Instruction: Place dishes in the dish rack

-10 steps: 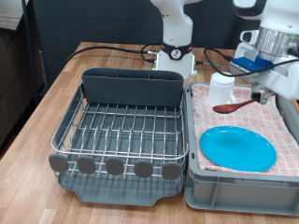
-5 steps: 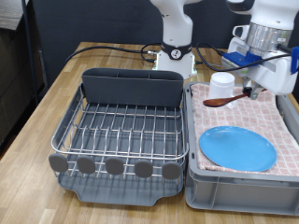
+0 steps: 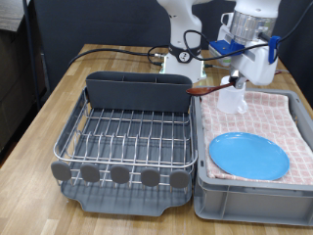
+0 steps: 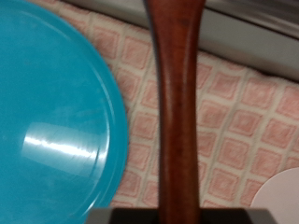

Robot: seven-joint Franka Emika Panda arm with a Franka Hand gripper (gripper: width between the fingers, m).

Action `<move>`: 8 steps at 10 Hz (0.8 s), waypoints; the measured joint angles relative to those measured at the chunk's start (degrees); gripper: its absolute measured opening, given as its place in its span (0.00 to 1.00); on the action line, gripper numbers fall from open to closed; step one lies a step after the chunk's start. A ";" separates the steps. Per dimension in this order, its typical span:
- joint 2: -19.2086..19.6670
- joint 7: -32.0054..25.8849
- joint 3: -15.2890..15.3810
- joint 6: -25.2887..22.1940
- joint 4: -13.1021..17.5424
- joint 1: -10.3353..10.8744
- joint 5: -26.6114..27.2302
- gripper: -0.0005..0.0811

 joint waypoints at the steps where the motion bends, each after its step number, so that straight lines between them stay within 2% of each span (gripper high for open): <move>1: -1.80 -0.88 -0.63 -0.17 -1.54 -0.53 -0.61 0.11; 4: -7.27 -3.77 -2.18 -1.78 -5.88 -2.47 -4.24 0.11; 6: -12.05 -4.54 -3.21 -0.02 -9.75 -3.55 -5.07 0.11; 8: -11.69 -2.91 -3.32 -0.94 -9.53 -3.80 -4.80 0.11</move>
